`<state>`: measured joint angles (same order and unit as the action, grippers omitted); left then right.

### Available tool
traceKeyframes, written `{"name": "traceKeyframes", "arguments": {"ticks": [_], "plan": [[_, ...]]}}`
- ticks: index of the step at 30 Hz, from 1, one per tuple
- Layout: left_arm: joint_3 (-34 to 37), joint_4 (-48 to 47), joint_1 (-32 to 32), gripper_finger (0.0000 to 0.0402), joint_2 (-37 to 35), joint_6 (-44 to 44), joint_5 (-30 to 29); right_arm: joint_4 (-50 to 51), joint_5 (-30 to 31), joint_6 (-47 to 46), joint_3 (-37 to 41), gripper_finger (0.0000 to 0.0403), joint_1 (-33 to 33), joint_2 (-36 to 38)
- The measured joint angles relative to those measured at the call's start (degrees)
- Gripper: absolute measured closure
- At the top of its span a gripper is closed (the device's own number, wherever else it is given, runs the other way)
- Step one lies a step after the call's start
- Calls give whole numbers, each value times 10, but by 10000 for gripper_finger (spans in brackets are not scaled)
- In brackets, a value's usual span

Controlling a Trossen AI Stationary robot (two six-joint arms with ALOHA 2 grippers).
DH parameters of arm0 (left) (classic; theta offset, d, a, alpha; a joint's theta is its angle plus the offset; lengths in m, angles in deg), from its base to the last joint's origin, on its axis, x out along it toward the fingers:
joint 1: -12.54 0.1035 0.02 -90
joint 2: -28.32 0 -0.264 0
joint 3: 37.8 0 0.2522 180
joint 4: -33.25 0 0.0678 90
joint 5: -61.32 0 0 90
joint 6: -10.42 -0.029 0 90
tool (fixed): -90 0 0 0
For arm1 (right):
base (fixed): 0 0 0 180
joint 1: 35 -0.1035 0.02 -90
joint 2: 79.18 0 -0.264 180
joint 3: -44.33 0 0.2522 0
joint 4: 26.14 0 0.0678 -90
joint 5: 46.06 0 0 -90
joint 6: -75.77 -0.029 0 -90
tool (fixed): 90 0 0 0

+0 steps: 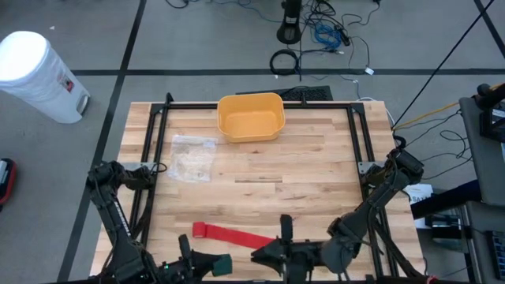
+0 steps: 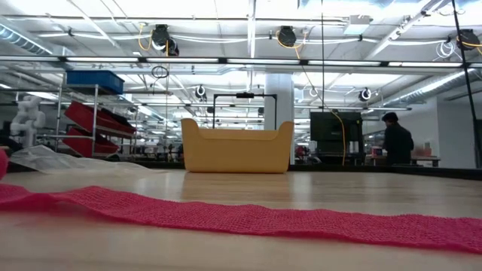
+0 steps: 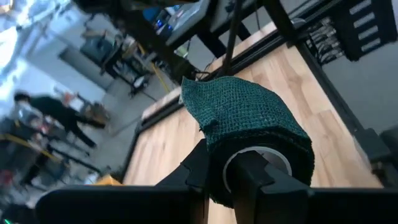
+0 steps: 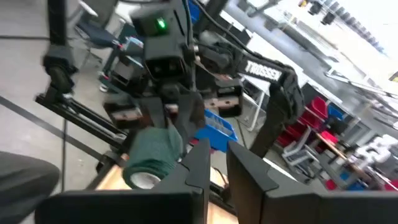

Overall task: Roll bandage
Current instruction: Roll the green bandage

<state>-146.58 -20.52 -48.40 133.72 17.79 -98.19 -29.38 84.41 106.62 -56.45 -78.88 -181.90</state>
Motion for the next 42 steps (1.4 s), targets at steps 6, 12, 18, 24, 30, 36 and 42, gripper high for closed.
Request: {"name": "traceKeyframes", "arguments": {"ticks": [6,12,18,24,30,36,42], "plan": [[5,5,-3,359,3,-66,3,-32,-41,-17,0,362,-26,0],[6,18,2,359,3,-164,-1,-12,-78,-96,0,362,-29,0],[6,69,16,359,3,-274,-11,5,-90,-141,0,357,-3,-4],[6,101,26,359,3,-369,-30,29,-131,-111,0,324,19,-6],[6,115,32,359,3,-423,-45,30,-132,-115,0,290,30,-6],[6,115,32,359,3,-425,-45,37,-135,-149,0,282,50,-11],[6,115,32,359,3,-472,-45,36,-155,-141,1,282,63,-24]]}}
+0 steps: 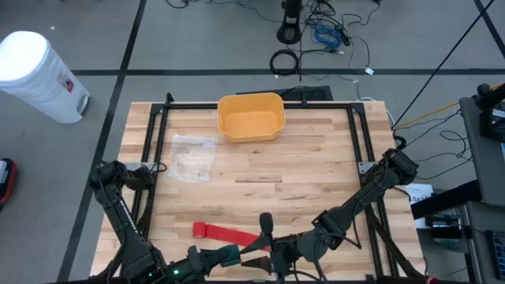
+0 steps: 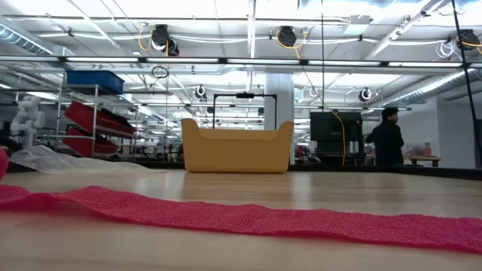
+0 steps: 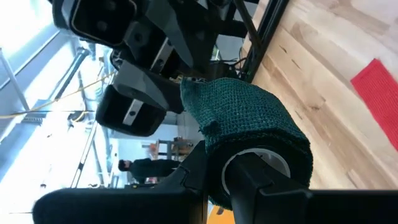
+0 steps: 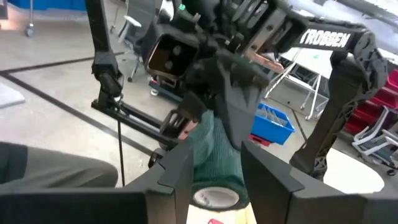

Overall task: Roll bandage
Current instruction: Roll the green bandage

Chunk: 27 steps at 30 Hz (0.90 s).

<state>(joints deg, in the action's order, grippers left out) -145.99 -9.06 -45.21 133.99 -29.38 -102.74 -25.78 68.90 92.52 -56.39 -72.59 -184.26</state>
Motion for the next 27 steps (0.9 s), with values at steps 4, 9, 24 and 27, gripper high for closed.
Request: {"name": "traceKeyframes", "arguments": {"ticks": [4,9,24,27], "plan": [[0,-1,0,359,0,0,0,-8,-8,0,0,282,3,0],[0,-3,0,359,0,2,0,-14,-44,2,0,282,5,0],[0,172,-38,359,0,-102,0,-109,138,233,-1,282,-76,6],[0,260,-38,359,0,-157,2,-108,136,256,-1,282,-89,6]]}}
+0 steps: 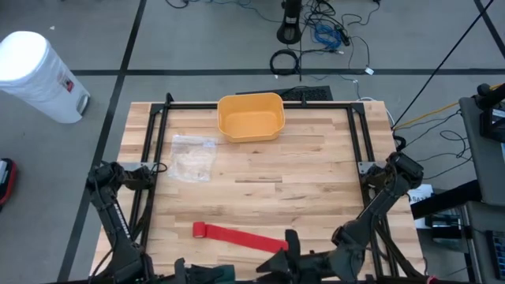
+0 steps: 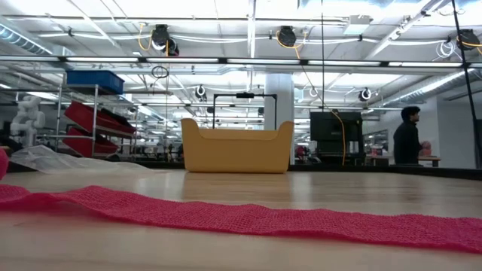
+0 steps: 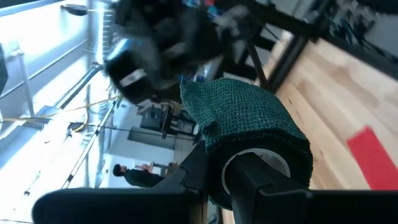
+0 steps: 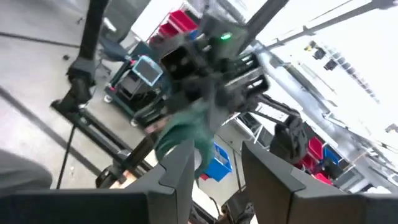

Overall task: Roll bandage
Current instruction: Roll the green bandage

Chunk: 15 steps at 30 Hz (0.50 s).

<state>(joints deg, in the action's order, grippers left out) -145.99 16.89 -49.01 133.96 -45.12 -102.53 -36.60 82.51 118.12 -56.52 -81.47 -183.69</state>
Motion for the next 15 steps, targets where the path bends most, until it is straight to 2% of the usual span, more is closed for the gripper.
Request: {"name": "traceKeyframes", "arguments": {"ticks": [3,6,10,15], "plan": [[0,71,1,359,0,-49,34,10,-2,-6,0,282,-2,0],[0,113,0,359,0,-96,81,17,-49,-40,0,282,5,0],[0,114,-1,359,0,-164,118,17,-107,-103,0,282,21,-1],[0,112,-1,359,0,-230,119,16,-146,-195,0,282,46,-1]]}}
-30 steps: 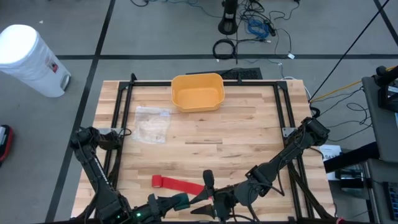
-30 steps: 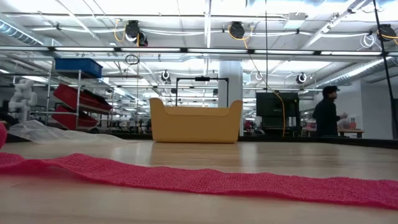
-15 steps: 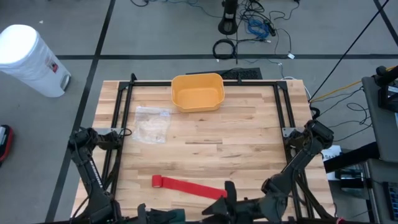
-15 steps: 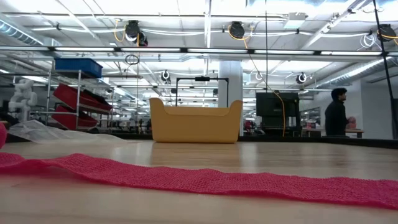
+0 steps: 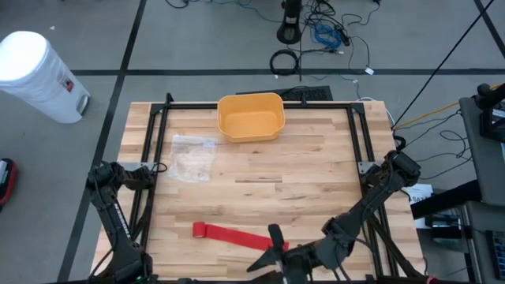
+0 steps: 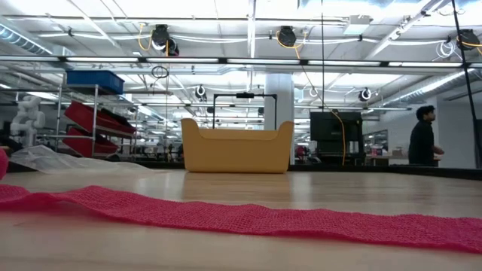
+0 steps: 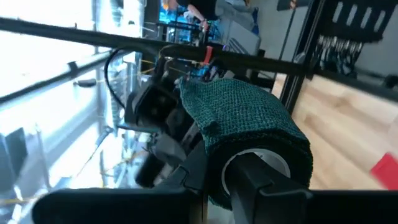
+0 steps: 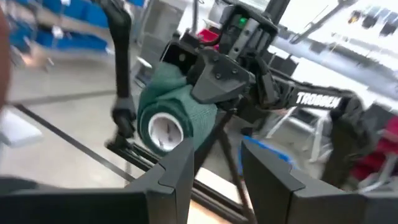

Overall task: Roll bandage
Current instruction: Roll the green bandage

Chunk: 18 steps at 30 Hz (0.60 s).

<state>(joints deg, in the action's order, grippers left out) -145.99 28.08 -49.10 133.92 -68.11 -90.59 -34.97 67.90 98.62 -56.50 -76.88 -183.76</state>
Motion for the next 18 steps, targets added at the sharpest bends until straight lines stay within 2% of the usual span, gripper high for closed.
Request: {"name": "traceKeyframes", "arguments": {"ticks": [3,5,12,18], "plan": [[0,-3,-3,359,0,-61,0,-10,-34,-57,0,282,17,-4],[0,-3,-4,359,0,-87,0,-15,-34,-83,0,282,27,-9],[0,-1,-4,359,0,-89,-12,-58,-34,-88,0,282,44,-39],[0,-1,-4,359,0,-89,-16,-76,-62,-90,0,282,48,-49]]}}
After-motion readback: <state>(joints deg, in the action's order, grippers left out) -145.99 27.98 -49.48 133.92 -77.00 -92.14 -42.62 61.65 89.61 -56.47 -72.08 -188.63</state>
